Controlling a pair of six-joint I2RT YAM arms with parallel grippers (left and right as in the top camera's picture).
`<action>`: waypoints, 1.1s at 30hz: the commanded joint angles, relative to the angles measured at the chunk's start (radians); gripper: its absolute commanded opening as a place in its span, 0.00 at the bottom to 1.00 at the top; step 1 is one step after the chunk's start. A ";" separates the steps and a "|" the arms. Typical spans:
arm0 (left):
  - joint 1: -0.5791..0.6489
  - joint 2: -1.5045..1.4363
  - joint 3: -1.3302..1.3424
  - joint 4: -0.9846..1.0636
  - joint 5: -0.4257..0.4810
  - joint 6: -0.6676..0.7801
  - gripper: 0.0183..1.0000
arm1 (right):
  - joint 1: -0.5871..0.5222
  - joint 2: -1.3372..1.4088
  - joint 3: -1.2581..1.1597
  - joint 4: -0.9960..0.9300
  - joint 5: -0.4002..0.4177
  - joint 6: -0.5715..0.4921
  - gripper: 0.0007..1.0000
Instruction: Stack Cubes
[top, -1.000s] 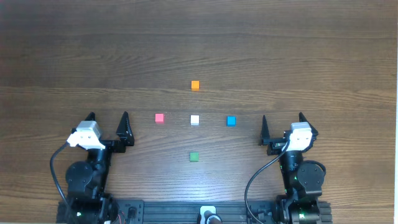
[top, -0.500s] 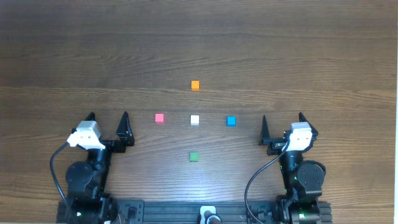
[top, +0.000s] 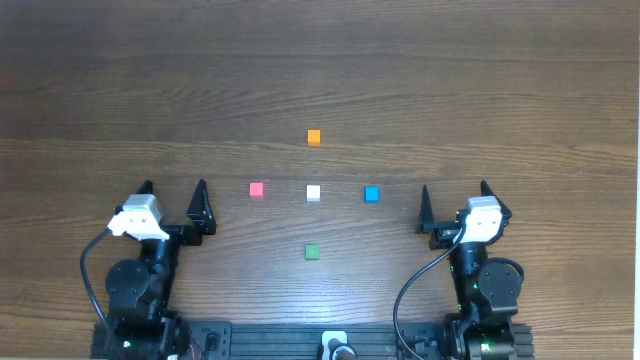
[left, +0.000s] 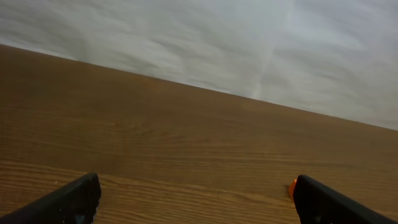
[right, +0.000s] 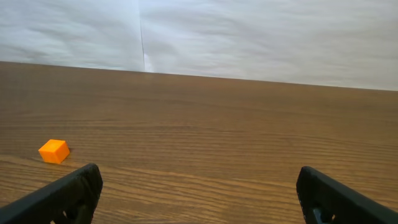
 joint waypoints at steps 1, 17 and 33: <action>-0.010 0.045 -0.006 0.007 0.021 -0.037 1.00 | -0.003 -0.003 -0.005 -0.002 -0.005 -0.004 0.99; -0.273 0.979 0.560 -0.226 0.018 -0.096 0.96 | -0.003 -0.003 -0.005 -0.002 -0.005 -0.004 0.99; -0.337 1.620 0.938 -0.430 -0.035 -0.201 0.91 | -0.003 -0.003 -0.005 -0.002 -0.005 -0.004 0.99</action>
